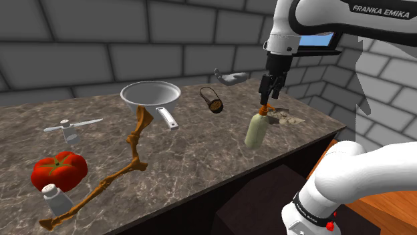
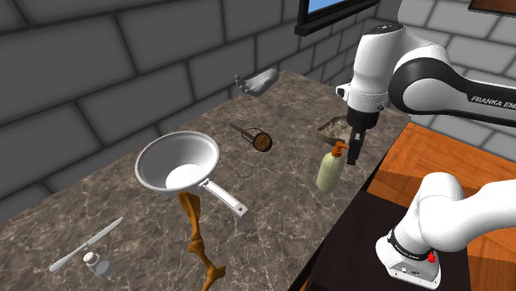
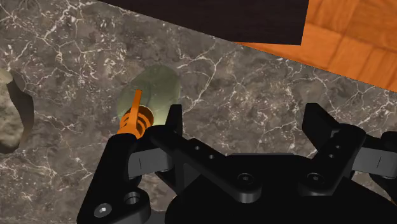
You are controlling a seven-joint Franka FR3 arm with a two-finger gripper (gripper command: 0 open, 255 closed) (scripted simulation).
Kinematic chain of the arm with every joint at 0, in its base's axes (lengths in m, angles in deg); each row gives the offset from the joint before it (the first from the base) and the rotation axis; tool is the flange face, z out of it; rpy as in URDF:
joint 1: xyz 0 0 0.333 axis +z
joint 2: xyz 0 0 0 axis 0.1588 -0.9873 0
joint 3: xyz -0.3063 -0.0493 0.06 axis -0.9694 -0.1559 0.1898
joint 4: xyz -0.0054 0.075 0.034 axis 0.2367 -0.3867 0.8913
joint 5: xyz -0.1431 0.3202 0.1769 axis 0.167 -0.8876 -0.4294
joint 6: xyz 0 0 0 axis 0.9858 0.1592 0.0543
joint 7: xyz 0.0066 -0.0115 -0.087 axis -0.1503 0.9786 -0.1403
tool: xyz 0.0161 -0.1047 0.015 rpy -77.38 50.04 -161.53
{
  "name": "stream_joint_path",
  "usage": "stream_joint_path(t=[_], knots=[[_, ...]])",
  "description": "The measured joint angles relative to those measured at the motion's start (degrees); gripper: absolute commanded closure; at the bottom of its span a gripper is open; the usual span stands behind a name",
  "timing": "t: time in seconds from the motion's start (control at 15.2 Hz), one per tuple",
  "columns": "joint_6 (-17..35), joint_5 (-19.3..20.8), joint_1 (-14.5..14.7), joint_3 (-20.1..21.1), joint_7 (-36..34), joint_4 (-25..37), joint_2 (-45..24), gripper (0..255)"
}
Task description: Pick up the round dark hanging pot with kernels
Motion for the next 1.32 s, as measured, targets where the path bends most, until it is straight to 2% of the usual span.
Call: stream_joint_path(t=[0.13, 0.46, 0.86, 1.32], knots=[[0.61, 0.33, -0.03, -0.45, 0.76, 0.55, -1.11, 0], [6.23, 1.90, 0.29, -3.26, 6.63, 3.09, -8.67, 0], [11.94, 2.39, 0.96, -6.21, 14.03, 10.96, -21.42, 0], [15.67, 1.03, 1.33, -8.71, 22.69, 22.68, -36.09, 0]])
